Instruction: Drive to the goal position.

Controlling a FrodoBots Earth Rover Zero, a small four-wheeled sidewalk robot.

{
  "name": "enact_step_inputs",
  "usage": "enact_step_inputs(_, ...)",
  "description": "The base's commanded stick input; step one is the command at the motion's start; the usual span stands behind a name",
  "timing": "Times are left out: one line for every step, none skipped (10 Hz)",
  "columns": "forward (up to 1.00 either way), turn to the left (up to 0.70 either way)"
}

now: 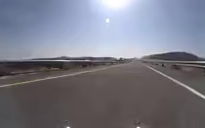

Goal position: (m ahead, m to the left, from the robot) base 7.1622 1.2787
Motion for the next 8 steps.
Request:
enact_step_inputs(0.00,0.00)
enact_step_inputs(0.00,0.00)
enact_step_inputs(0.00,0.00)
enact_step_inputs(0.00,0.00)
enact_step_inputs(0.00,0.00)
enact_step_inputs(0.00,0.00)
enact_step_inputs(0.00,0.00)
enact_step_inputs(0.00,0.00)
